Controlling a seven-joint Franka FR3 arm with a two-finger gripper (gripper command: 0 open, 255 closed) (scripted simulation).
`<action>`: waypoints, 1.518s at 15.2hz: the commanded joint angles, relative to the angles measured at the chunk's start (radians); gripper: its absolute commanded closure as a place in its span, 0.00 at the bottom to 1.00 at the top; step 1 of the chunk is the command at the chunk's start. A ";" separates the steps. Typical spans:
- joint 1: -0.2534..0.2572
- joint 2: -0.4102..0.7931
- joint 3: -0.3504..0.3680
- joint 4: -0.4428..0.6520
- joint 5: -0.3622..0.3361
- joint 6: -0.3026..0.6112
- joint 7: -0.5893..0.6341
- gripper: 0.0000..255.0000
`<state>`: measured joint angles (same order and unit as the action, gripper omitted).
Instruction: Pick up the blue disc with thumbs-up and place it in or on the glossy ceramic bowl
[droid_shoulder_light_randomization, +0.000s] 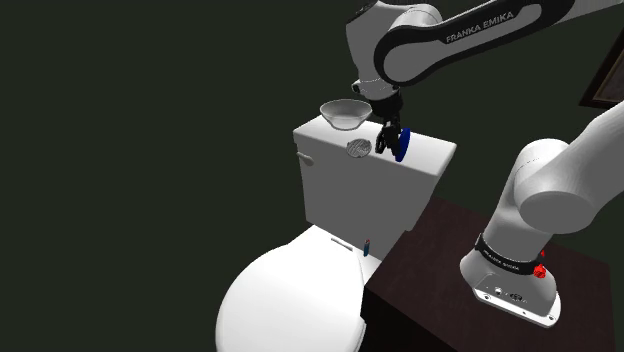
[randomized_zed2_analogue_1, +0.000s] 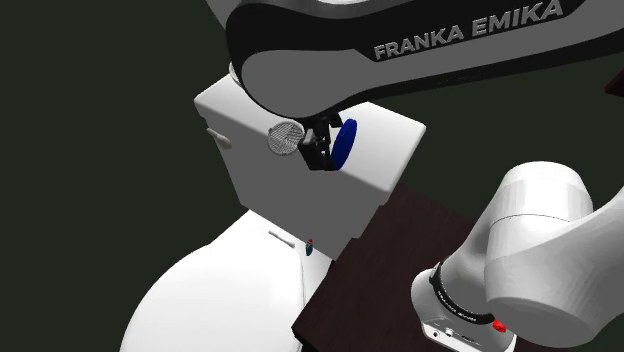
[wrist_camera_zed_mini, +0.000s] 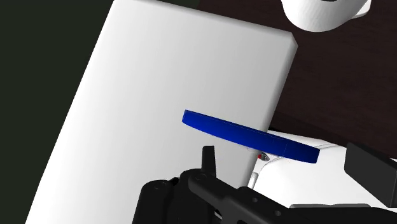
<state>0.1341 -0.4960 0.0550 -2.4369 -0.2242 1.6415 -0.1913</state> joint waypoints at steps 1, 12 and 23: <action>0.000 0.000 0.000 0.000 0.000 0.000 0.000 1.00; 0.000 -0.005 0.001 0.023 0.001 -0.027 -0.006 1.00; -0.002 -0.016 0.004 0.161 0.003 -0.172 -0.038 1.00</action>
<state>0.1327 -0.5104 0.0594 -2.2877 -0.2213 1.4821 -0.2262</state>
